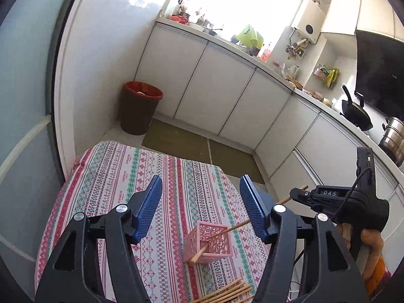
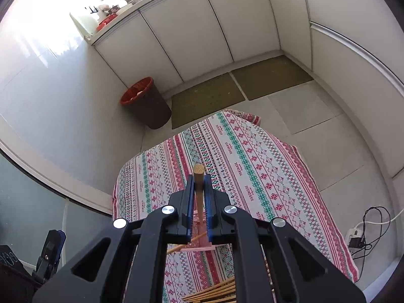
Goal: Organize utensils
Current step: 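Drop the right tool's chopstick into the pink holder and open the right tool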
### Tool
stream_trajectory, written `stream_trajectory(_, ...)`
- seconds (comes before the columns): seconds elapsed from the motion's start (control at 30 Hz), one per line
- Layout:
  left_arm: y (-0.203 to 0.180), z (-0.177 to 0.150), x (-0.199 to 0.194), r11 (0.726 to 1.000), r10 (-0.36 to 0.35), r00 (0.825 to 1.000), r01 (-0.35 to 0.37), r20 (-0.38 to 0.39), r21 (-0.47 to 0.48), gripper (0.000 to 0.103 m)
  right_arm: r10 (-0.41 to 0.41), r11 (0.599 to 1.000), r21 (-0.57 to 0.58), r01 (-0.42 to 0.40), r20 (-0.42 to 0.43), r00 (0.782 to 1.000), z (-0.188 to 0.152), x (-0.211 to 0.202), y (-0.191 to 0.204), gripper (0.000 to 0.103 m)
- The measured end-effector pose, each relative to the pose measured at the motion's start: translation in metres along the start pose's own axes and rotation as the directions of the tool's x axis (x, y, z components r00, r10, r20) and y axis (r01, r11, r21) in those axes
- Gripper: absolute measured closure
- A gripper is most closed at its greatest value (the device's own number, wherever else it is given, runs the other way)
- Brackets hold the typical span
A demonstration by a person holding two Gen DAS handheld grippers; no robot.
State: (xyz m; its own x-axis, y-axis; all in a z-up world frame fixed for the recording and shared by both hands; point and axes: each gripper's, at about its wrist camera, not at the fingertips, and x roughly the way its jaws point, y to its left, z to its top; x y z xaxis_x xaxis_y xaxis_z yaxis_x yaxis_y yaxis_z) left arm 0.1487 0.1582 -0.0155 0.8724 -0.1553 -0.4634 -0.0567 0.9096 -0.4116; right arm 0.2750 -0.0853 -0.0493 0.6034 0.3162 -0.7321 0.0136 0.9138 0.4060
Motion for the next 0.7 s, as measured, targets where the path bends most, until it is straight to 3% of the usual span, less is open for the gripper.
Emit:
stream_trajectory(0.07,0.002,-0.002,-0.001,1.000,0.005,1.000,-0.005,-0.009,0.002,0.041,0.007,1.000,0.004,-0.007,-0.006,1.000,-0.002,0.003,0.002,0.087)
stream_trajectory(0.13,0.000,-0.004,-0.002,1.000,0.006,1.000,-0.006,-0.014,0.008,0.040,0.010,1.000,0.002,-0.010,-0.006,1.000,-0.005,0.002,0.003,0.074)
stream_trajectory(0.4,-0.017,-0.013,-0.014,0.999,0.006,0.999,-0.004,-0.039,0.049,0.032,-0.022,1.000,-0.013,0.023,0.040,0.999,-0.018,-0.031,0.000,0.071)
stream_trajectory(0.57,-0.042,-0.027,-0.025,0.994,0.017,0.997,-0.009,-0.070,0.107,0.021,-0.066,0.997,-0.025,0.069,0.116,0.991,-0.038,-0.069,-0.016,0.049)
stream_trajectory(0.7,-0.063,-0.044,-0.033,0.984,0.046,0.992,-0.023,-0.121,0.178,0.011,-0.156,0.985,-0.041,0.167,0.201,0.967,-0.066,-0.104,-0.035,0.026)
